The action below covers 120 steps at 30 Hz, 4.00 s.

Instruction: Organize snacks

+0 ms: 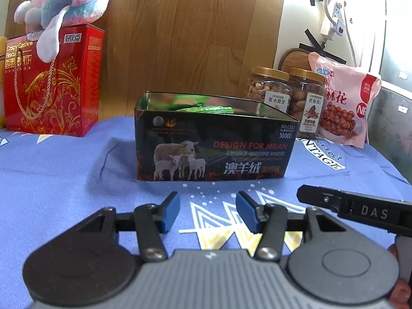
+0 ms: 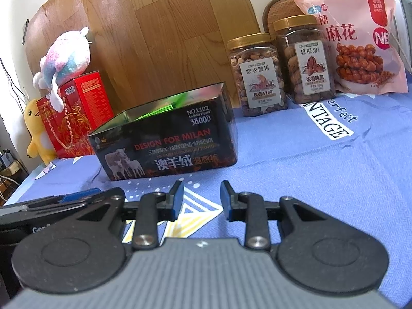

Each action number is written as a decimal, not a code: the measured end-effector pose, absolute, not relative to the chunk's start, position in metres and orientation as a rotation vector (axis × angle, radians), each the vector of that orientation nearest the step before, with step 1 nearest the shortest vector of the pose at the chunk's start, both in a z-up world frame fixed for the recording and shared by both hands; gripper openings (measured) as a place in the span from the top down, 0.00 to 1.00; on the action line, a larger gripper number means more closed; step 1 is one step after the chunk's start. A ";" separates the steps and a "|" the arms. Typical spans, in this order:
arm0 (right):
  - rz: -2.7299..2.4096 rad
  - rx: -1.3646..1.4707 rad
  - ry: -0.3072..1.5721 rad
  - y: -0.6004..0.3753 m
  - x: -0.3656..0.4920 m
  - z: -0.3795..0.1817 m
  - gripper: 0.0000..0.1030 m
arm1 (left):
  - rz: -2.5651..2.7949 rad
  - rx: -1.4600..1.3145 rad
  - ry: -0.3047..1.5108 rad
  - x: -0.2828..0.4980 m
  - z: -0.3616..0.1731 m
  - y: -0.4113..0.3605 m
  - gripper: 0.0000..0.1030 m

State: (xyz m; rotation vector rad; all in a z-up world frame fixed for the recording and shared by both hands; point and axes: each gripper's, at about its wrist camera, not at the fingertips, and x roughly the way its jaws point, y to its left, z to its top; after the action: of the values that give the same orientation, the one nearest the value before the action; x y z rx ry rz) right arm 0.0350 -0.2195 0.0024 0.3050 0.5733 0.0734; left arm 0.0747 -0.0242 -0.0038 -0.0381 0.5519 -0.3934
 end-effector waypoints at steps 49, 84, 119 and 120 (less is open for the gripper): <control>0.171 0.303 0.522 -0.220 0.028 0.006 0.63 | -0.307 -0.004 0.529 0.070 -0.003 -0.026 0.52; 0.197 0.413 0.594 -0.239 0.029 0.007 0.60 | -0.373 -0.180 0.573 0.080 -0.007 -0.001 0.48; 0.243 0.329 0.721 -0.215 0.038 0.046 0.21 | -0.107 0.026 0.642 0.069 0.042 -0.031 0.24; 0.239 0.330 0.721 -0.214 0.037 0.046 0.20 | -0.106 0.029 0.635 0.067 0.043 -0.031 0.22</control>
State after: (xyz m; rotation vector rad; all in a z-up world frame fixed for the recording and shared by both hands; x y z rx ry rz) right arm 0.0367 -0.2140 0.0464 0.3300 0.7208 0.2386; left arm 0.0675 -0.0308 0.0435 0.0289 0.6353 -0.1060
